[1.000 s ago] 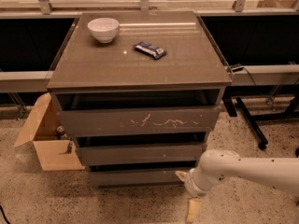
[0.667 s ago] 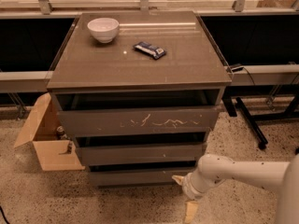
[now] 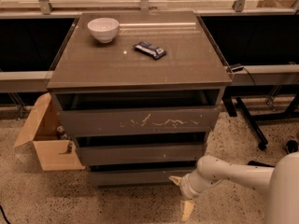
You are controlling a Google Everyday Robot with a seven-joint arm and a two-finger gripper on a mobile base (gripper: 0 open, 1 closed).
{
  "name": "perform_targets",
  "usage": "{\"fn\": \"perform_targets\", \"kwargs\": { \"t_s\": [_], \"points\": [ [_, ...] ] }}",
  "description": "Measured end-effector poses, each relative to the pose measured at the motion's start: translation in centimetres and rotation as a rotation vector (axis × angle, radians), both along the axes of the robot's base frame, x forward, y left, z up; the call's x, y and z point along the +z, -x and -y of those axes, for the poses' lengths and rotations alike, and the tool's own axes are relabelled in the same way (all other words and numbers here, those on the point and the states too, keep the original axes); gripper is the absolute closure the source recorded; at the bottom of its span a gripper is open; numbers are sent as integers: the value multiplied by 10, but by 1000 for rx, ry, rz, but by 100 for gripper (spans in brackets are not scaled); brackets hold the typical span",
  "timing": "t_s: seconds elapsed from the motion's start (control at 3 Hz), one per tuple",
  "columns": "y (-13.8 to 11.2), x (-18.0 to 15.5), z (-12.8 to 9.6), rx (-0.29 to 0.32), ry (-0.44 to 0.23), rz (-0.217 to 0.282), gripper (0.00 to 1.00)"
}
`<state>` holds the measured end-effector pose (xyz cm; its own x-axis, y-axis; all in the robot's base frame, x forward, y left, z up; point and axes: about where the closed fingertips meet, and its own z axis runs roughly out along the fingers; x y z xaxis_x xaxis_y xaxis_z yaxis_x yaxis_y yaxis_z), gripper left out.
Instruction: Open bottom drawer
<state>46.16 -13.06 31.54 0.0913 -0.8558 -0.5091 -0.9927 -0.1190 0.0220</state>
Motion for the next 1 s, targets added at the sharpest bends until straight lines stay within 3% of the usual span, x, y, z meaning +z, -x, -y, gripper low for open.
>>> {"fn": "perform_targets", "kwargs": {
  "t_s": [0.33,1.0],
  "points": [
    [-9,-17,2,-4,-1,8,0],
    [-63,-82,16,-46,42,85,0]
  ]
}}
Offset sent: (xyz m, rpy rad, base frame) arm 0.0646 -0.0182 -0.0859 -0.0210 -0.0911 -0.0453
